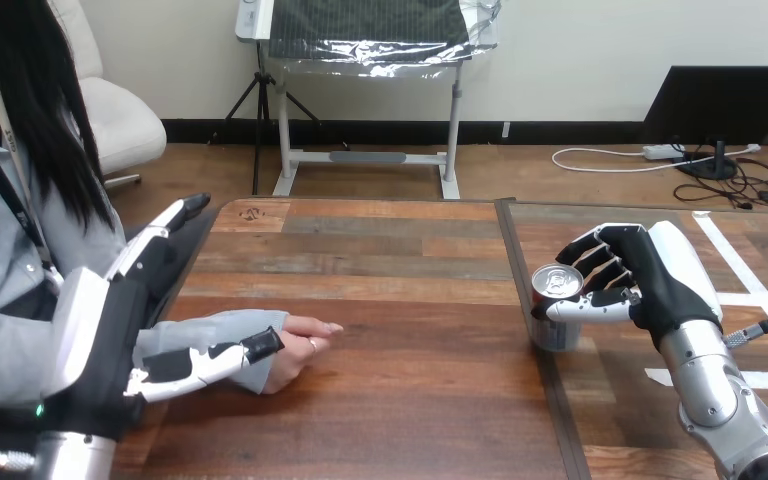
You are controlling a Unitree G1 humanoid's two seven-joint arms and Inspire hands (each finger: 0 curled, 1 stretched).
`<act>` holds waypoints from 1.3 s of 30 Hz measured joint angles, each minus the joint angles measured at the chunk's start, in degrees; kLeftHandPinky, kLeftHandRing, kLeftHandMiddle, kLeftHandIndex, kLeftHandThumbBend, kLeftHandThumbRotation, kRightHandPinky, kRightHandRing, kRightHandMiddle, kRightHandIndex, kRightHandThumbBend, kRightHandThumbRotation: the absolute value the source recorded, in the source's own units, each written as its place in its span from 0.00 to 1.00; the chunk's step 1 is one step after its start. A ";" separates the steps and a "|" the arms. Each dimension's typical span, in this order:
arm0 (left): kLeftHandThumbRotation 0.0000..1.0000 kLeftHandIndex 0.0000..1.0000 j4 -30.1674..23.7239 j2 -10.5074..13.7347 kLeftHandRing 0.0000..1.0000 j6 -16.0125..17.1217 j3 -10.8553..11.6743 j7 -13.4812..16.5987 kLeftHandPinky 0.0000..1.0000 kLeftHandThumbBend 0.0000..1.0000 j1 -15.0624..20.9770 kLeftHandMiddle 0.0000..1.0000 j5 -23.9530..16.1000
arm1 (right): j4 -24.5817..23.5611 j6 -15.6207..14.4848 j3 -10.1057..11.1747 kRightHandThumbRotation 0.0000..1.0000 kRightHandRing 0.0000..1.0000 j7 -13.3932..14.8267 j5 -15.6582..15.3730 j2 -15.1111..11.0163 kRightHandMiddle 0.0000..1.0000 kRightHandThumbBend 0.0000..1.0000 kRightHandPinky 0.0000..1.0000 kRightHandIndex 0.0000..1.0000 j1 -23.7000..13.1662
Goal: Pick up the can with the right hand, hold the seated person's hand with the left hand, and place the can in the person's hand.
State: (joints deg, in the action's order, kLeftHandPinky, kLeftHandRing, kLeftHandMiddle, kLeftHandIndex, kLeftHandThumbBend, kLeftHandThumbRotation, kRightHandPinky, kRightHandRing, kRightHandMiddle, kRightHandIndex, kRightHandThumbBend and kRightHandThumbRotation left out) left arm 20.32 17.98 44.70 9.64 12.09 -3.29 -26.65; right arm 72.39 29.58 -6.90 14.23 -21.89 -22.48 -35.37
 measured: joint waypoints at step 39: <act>0.32 0.90 -0.81 5.29 0.89 -5.34 -2.24 -2.07 0.79 1.00 1.25 0.90 -3.61 | 0.00 0.01 0.00 0.00 0.46 -0.40 0.06 0.34 0.52 0.81 0.43 0.54 0.00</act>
State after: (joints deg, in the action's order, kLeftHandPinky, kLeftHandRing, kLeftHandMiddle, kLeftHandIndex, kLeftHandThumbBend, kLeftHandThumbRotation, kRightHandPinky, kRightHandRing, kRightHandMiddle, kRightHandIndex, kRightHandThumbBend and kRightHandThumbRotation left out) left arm 19.51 23.28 39.36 7.41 10.02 -2.04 -30.26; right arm 72.39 29.58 -6.90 13.83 -21.84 -22.14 -35.37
